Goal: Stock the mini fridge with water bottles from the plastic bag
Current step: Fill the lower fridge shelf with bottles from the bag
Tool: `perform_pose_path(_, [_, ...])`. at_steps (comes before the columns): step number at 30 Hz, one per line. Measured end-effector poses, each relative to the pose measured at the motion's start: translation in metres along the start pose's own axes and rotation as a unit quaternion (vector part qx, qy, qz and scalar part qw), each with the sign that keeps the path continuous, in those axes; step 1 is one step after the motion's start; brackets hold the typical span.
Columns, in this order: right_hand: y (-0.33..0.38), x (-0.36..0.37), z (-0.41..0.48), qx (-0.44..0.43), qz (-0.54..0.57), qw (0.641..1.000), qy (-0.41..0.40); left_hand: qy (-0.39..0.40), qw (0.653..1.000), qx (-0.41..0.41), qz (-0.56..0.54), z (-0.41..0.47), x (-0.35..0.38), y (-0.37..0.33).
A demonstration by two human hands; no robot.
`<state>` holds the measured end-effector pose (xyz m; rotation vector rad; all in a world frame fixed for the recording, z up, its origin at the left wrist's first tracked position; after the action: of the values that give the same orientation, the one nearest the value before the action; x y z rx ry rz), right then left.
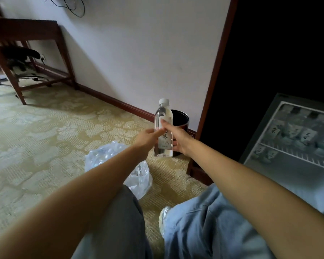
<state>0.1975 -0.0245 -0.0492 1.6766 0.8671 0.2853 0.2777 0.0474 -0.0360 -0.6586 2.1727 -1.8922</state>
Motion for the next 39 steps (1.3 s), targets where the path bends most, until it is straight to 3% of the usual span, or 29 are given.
perform_pose_path(8, [-0.03, -0.074, -0.04, 0.021, 0.013, 0.999, -0.047, 0.134, 0.991, -0.021, 0.019, 0.001, 0.077, 0.012])
perform_pose_path(15, [-0.107, -0.178, -0.073, 0.049, 0.063, 0.987, -0.139, 0.207, 0.976, -0.041, 0.055, 0.02, 0.195, 0.053])
perform_pose_path(21, [-0.168, -0.28, -0.138, 0.082, 0.051, 0.974, -0.207, 0.305, 0.946, -0.106, 0.001, 0.0, 0.323, 0.11])
perform_pose_path(26, [-0.249, -0.338, -0.194, 0.158, 0.07, 0.955, -0.241, 0.382, 0.911, -0.137, 0.074, -0.032, 0.407, 0.168])
perform_pose_path(30, [-0.274, -0.358, -0.201, 0.185, 0.08, 0.946, -0.253, 0.383, 0.899, -0.173, 0.119, -0.036, 0.432, 0.183])
perform_pose_path(35, [-0.284, -0.371, -0.189, 0.168, 0.122, 0.938, -0.278, 0.441, 0.865, -0.215, 0.101, -0.025, 0.452, 0.184])
perform_pose_path(39, [-0.301, -0.361, -0.177, 0.218, 0.129, 0.931, -0.261, 0.433, 0.867, -0.207, 0.135, -0.009, 0.445, 0.209])
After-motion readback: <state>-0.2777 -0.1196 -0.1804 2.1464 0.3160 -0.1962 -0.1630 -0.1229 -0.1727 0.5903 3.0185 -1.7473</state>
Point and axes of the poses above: each hand's wrist, its own z-axis towards the middle knuckle, its own x-axis out of the palm, y = z × x, the point moved 9 cm from there along z, towards the middle knuckle, and after that the axes turned 13 degrees about -z, right-handed, at the moved point
